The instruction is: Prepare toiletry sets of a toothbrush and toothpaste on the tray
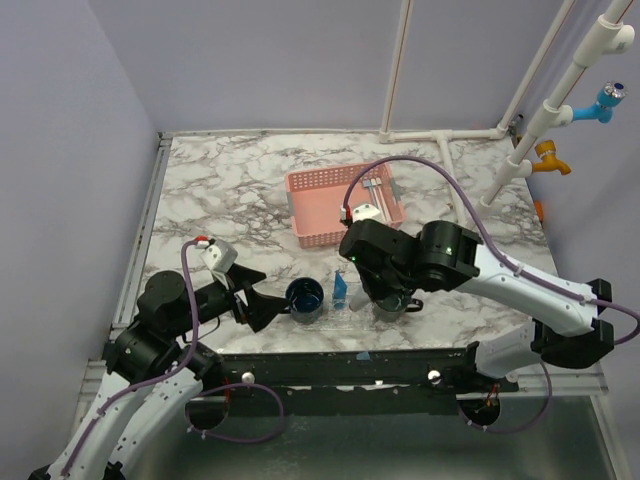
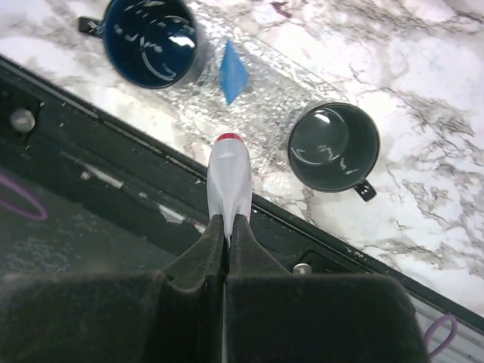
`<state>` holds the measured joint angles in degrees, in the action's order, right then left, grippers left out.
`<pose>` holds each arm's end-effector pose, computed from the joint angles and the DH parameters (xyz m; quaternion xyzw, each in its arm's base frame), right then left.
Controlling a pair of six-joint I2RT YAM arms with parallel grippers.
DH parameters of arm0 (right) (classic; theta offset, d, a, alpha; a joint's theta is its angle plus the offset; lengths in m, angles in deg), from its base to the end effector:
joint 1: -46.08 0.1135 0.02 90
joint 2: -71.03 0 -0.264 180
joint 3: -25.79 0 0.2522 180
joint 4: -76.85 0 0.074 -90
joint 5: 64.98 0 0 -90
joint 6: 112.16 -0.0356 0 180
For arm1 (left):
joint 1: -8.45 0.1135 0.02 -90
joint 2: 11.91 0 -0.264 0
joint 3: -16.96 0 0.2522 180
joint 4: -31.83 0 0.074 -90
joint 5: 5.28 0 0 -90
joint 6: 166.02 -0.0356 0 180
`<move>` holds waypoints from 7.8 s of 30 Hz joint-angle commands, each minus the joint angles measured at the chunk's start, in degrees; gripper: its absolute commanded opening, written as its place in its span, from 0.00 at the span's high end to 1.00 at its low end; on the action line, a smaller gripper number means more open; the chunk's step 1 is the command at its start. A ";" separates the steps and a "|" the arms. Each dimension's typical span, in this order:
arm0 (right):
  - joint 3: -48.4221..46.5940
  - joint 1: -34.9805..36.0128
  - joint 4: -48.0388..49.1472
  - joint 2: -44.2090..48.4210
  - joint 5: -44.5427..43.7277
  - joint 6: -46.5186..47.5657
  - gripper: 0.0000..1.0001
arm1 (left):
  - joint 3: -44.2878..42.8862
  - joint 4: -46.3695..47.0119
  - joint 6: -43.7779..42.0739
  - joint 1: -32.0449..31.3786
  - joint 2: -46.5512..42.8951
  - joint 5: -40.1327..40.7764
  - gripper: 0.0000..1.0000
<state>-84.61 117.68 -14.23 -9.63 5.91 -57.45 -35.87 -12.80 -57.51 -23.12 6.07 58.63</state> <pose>0.0893 0.2314 0.4047 -0.2587 0.9207 0.1003 0.2746 0.0602 -0.0554 0.3211 0.2292 0.7237 -0.4221 0.4956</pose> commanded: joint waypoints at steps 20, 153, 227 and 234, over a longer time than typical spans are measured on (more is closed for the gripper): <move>0.11 -8.87 4.45 -6.53 -2.88 2.24 1.00 | 1.65 0.20 -2.06 0.00 -3.85 8.04 0.01; -10.88 -42.90 30.95 -40.20 10.63 22.55 0.53 | 1.89 0.86 -2.68 -0.06 2.10 9.61 0.01; 1.32 -46.02 49.26 -32.49 20.41 21.40 1.00 | 1.80 0.91 -2.70 -0.07 3.67 9.65 0.01; 10.39 -45.34 59.63 -22.38 22.15 20.79 1.00 | 1.72 1.38 -1.42 -0.07 3.50 9.30 0.01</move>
<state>-78.23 71.91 37.15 -37.10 25.36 -35.79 -34.49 -12.47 -59.39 -23.12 9.54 67.46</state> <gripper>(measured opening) 0.052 0.987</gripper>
